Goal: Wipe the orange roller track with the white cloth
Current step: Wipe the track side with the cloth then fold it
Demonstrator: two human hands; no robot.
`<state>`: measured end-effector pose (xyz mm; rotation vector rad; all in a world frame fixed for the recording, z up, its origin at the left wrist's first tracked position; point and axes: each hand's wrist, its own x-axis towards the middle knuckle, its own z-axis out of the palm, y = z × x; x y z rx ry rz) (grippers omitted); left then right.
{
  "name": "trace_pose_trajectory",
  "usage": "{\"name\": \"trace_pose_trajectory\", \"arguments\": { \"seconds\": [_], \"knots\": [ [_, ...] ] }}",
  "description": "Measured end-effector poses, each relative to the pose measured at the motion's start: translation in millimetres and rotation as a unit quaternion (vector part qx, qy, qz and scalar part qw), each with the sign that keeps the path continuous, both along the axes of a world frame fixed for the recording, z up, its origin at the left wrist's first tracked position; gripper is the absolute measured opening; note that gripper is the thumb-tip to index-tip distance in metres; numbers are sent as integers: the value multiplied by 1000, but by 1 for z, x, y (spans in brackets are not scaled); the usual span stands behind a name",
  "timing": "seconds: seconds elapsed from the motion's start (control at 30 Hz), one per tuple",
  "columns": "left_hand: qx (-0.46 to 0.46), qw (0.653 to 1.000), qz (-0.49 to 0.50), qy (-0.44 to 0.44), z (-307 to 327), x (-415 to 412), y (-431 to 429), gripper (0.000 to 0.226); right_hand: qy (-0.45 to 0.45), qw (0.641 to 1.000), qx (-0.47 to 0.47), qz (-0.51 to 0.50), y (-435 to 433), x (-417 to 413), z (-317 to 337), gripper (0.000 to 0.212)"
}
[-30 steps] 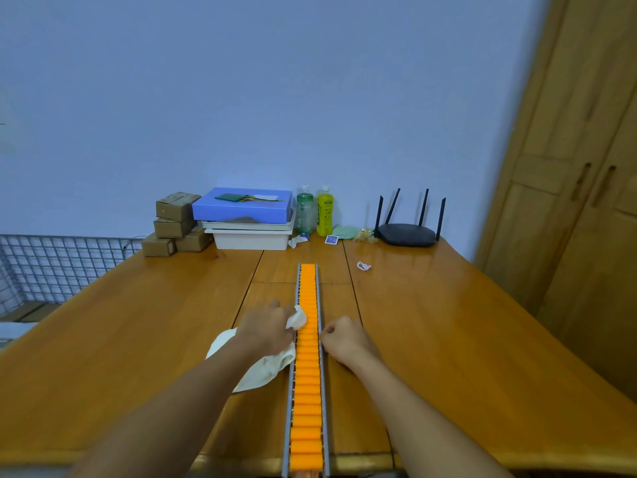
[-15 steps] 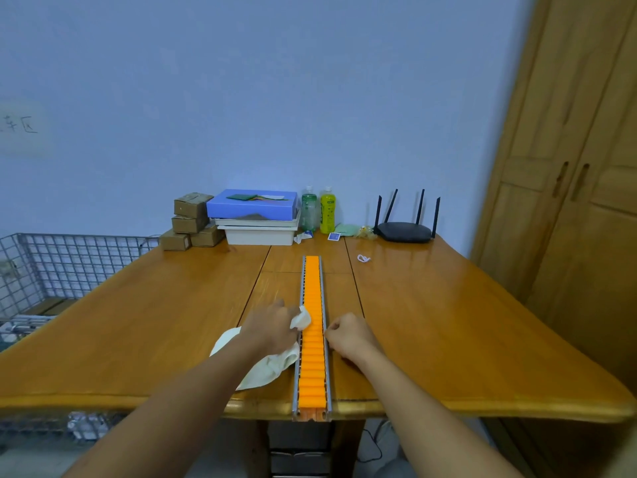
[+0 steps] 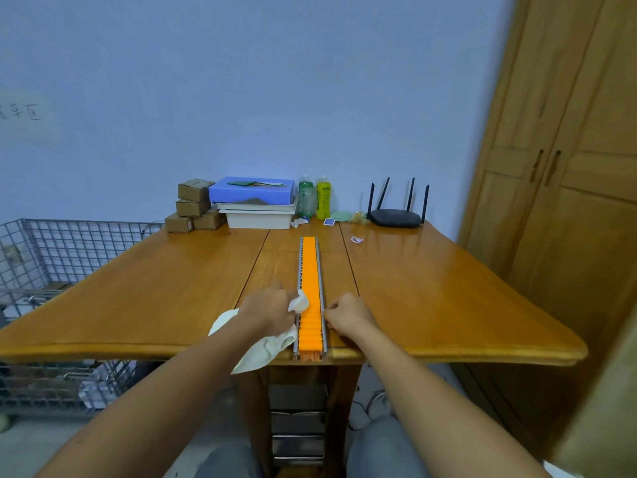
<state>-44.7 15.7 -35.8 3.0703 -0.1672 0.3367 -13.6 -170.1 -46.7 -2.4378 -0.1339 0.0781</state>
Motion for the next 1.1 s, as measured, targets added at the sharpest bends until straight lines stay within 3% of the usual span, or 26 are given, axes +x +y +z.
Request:
{"name": "trace_pose_trajectory", "arguments": {
  "seconds": [0.57,1.1],
  "knots": [
    [24,1000,1,-17,-3,-85,-19,50,-37,997,-61,-28,0,-59,1,23],
    [16,1000,-2,-16,2,-113,-29,49,-41,997,-70,-11,-12,-82,17,19]
  ]
}}
